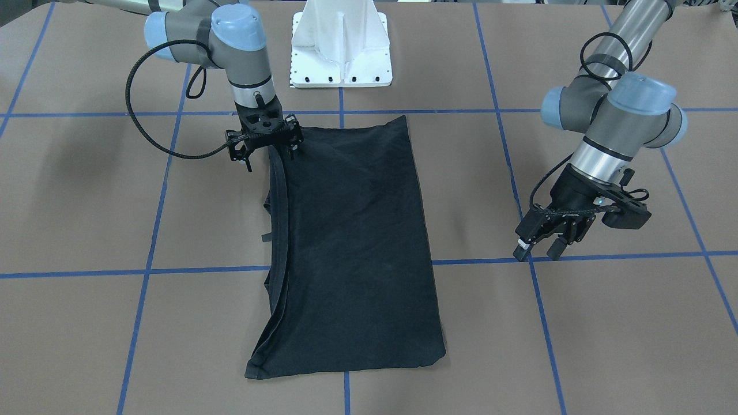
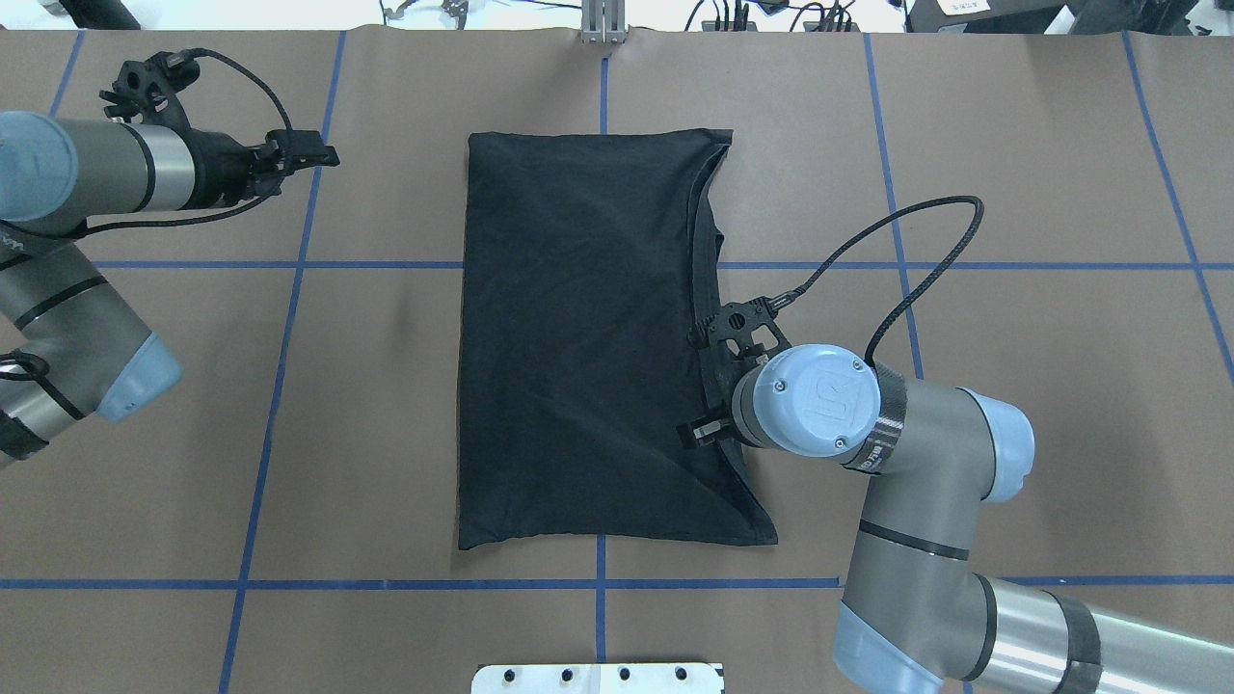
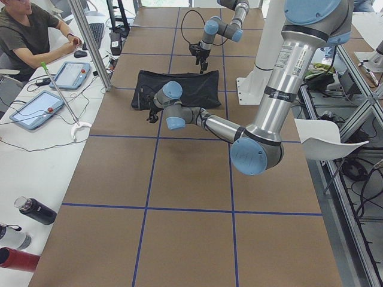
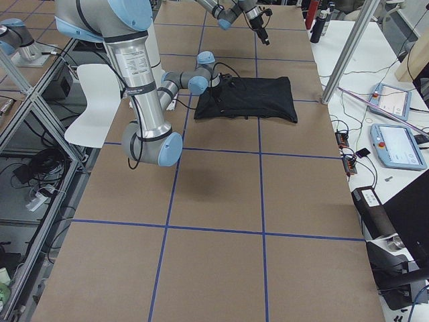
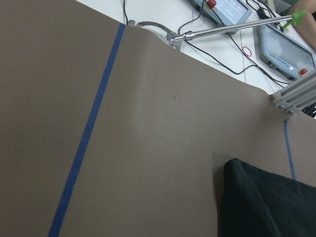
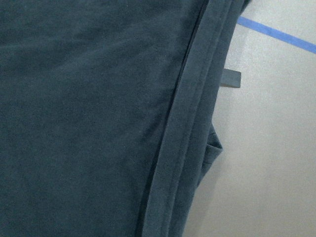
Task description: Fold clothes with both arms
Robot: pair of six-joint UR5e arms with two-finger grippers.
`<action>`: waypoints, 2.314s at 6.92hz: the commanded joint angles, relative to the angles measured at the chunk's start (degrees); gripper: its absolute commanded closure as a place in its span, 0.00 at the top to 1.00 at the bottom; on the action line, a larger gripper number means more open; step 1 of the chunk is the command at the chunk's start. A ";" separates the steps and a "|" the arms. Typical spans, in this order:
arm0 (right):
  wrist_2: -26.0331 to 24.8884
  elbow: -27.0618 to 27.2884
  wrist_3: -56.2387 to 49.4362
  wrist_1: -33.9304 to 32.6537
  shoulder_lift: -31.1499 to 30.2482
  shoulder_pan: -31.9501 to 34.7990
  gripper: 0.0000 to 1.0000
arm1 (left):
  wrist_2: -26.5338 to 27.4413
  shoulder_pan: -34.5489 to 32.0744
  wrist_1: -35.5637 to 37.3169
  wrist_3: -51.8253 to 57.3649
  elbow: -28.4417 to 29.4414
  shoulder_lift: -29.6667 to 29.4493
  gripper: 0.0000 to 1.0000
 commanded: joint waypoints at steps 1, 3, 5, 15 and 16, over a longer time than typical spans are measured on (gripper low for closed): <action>-0.26 -0.49 0.03 0.00 -0.07 -0.80 0.99 | 0.00 0.10 0.02 -0.07 -0.06 -0.06 1.00; -1.41 -1.71 -0.31 0.09 0.01 -1.50 0.99 | 0.09 0.19 0.03 -0.33 0.03 -0.15 1.00; -1.32 -1.99 -0.66 -0.09 -0.07 -1.33 0.99 | 0.09 0.36 -0.06 -0.77 0.03 -0.15 1.00; -0.09 -3.13 -3.92 -0.09 -1.82 1.92 0.99 | 0.00 0.36 0.11 -0.34 -0.06 -0.68 1.00; 0.00 -2.87 -4.96 0.00 -3.31 2.62 0.99 | 0.00 0.36 0.20 -0.34 -0.06 -0.76 1.00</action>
